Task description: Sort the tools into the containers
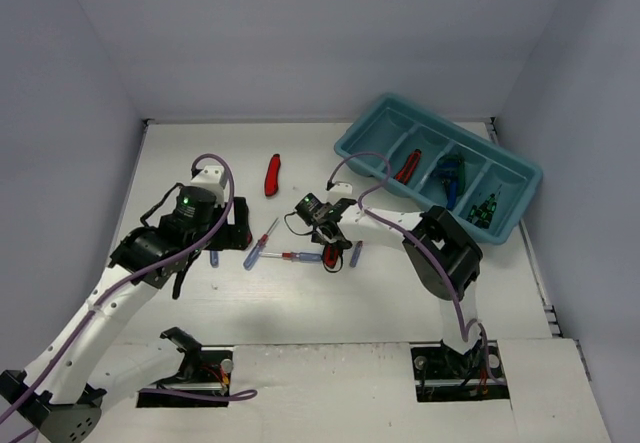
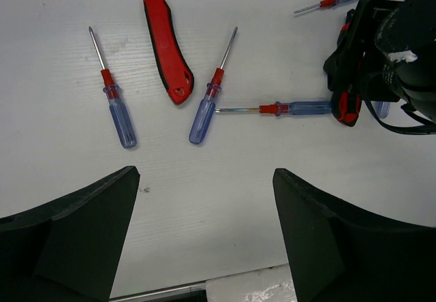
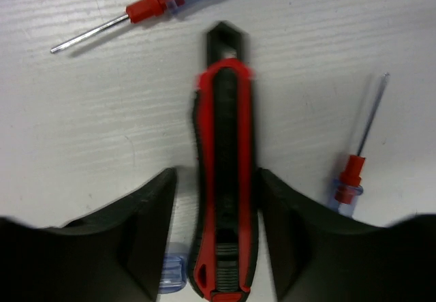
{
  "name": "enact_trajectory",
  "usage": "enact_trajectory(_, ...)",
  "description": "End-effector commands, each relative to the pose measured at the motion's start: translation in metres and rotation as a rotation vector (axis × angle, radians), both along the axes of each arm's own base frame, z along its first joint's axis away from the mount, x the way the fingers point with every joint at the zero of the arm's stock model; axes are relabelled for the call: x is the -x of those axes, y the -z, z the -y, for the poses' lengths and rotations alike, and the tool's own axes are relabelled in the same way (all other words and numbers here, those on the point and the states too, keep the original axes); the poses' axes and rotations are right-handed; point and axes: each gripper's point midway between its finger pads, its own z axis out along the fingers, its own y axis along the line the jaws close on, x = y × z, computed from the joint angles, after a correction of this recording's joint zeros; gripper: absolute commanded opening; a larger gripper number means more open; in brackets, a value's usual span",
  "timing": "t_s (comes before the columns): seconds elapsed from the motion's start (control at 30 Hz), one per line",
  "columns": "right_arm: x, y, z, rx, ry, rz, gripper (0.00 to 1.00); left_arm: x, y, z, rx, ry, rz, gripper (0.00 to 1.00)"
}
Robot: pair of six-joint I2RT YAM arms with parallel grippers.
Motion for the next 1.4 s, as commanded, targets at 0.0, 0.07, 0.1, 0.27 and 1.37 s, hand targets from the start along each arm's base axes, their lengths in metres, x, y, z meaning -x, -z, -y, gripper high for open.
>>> enact_trajectory(0.0,-0.016,-0.008,0.000,0.018,0.017,0.037,0.37,-0.002,-0.015,-0.002,0.030,-0.019,0.043,0.77)
enact_trajectory(0.07,-0.020,-0.016,-0.002,0.014,0.017,0.059,0.25,-0.001,-0.015,-0.003,0.028,-0.018,0.043,0.77)
enact_trajectory(0.1,-0.022,-0.021,-0.002,0.012,0.015,0.070,0.19,0.000,-0.014,-0.003,0.028,-0.019,0.043,0.77)
enact_trajectory(0.27,-0.038,-0.071,0.006,0.005,0.019,0.181,0.02,0.003,-0.013,-0.003,0.032,-0.008,0.039,0.77)
enact_trajectory(1.37,-0.244,-0.199,0.227,-0.122,0.079,0.347,0.57,-0.123,0.091,0.007,0.029,-0.263,-0.279,0.77)
